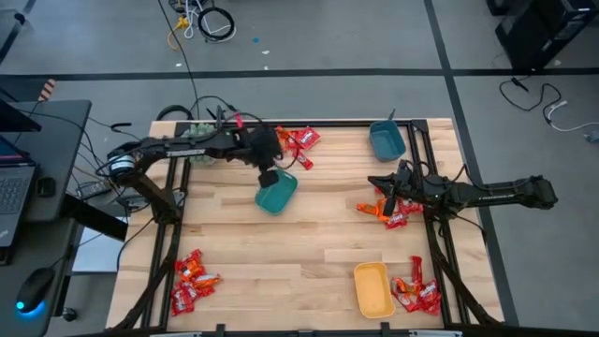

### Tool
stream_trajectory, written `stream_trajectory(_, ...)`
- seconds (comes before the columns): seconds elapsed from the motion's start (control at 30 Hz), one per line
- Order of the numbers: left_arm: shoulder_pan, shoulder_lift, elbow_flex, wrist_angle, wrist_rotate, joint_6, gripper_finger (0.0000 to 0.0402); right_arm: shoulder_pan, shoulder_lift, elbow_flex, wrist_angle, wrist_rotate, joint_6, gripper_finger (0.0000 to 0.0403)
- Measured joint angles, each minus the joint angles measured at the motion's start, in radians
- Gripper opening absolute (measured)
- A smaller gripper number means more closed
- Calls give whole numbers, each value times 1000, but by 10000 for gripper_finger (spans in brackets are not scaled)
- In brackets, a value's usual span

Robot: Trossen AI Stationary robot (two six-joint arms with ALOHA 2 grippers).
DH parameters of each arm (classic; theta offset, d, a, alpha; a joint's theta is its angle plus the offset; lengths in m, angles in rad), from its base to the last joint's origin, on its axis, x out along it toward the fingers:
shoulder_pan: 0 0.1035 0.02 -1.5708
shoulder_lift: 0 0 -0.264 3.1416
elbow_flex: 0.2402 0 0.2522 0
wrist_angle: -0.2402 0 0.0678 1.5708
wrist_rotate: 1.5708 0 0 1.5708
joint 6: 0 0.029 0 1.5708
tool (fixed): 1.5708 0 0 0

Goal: Sort candy
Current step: Move the green bin from the middle left to the center

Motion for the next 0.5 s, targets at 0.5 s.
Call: stream_trajectory(0.5,41,180,-1,-6,186,74,0,0,67,0,208,-58,-17,3)
